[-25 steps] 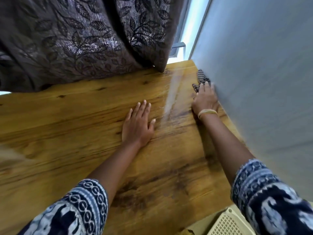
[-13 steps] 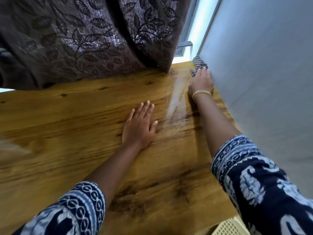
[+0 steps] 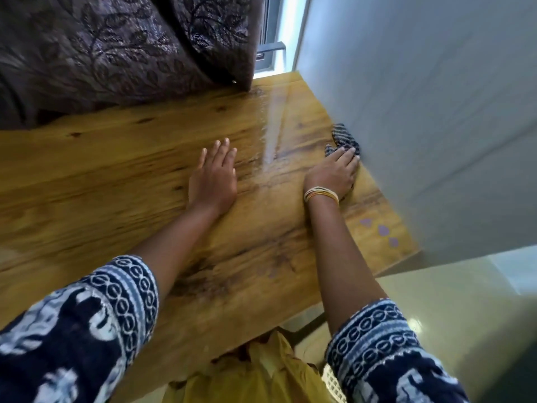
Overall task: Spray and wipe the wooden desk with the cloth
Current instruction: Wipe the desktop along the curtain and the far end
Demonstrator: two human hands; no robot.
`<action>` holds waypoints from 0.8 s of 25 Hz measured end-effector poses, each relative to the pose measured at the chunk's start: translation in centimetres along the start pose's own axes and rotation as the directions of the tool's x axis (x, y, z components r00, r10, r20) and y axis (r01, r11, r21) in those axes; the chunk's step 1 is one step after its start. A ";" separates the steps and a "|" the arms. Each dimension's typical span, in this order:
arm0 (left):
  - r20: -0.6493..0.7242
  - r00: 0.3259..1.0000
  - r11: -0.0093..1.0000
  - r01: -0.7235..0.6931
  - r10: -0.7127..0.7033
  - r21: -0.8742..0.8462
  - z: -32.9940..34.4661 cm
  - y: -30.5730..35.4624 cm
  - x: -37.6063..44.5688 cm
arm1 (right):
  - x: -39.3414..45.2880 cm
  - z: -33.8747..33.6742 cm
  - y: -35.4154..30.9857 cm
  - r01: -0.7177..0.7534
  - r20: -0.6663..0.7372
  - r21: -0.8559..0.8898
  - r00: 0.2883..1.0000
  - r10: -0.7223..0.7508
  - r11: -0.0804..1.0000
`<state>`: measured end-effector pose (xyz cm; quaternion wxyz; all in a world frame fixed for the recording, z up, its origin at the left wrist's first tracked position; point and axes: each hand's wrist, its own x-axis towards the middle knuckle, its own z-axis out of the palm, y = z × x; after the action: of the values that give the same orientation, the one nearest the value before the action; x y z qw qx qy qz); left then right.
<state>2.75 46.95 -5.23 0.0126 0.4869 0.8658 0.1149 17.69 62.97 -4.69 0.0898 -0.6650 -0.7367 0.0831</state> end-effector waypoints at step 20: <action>0.048 0.998 0.994 0.034 -0.029 -0.104 -1.1 -1.3 -22.4 | -15.1 -2.3 8.8 0.513 0.047 0.082 0.854 -0.518 0.854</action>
<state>13.30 27.19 -6.45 0.0598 0.4745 0.8656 0.1485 28.20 48.89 -4.94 0.1060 -0.4367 -0.8874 0.1030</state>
